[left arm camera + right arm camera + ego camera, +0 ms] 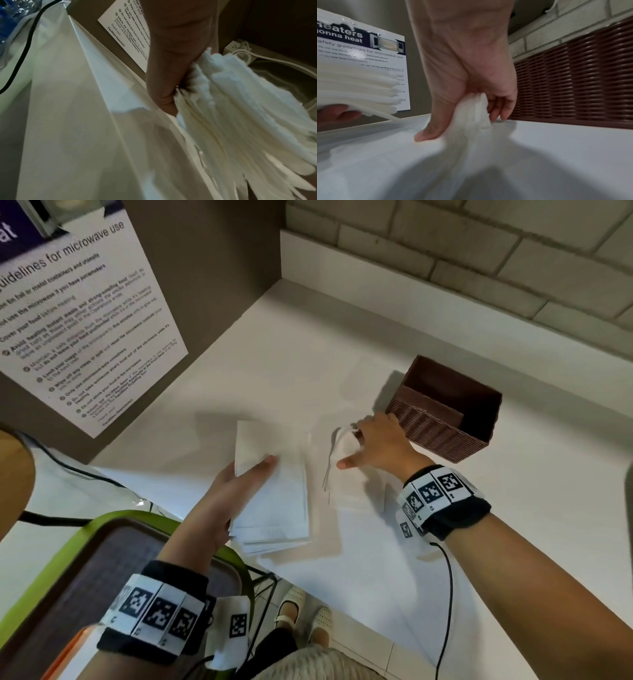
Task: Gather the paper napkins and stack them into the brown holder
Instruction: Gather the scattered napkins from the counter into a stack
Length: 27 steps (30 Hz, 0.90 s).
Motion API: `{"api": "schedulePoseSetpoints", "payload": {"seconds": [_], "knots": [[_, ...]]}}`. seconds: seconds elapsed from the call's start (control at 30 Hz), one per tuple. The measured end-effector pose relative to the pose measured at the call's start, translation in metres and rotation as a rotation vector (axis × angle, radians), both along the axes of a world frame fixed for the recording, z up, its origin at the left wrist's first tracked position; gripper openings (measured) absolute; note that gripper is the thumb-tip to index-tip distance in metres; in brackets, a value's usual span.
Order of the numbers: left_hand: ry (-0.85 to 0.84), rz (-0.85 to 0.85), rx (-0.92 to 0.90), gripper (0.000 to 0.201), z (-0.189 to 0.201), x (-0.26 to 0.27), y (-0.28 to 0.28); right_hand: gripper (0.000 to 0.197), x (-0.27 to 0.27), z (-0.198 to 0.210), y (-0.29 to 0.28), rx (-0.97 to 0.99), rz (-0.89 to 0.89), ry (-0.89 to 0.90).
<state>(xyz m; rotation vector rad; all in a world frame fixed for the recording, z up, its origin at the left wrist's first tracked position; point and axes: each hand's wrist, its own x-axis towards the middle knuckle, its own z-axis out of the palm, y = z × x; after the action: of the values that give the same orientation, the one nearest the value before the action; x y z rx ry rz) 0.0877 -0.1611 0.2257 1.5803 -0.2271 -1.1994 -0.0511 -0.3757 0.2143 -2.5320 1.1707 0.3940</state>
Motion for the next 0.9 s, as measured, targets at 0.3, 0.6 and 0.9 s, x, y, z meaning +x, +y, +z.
{"api": "schedulePoseSetpoints", "payload": {"seconds": [0.3,0.6,0.9], "knots": [[0.011,0.033,-0.003,0.037,0.002,0.003,-0.003,0.118,-0.016,0.002,0.005,0.333,-0.309,-0.42],[0.016,0.034,-0.019,0.043,-0.006,0.0,-0.005,0.052,-0.032,0.018,0.024,0.564,-0.541,-0.697],[0.091,0.002,-0.16,0.048,0.001,-0.022,-0.026,0.029,-0.059,0.115,0.055,0.977,-0.426,-1.049]]}}
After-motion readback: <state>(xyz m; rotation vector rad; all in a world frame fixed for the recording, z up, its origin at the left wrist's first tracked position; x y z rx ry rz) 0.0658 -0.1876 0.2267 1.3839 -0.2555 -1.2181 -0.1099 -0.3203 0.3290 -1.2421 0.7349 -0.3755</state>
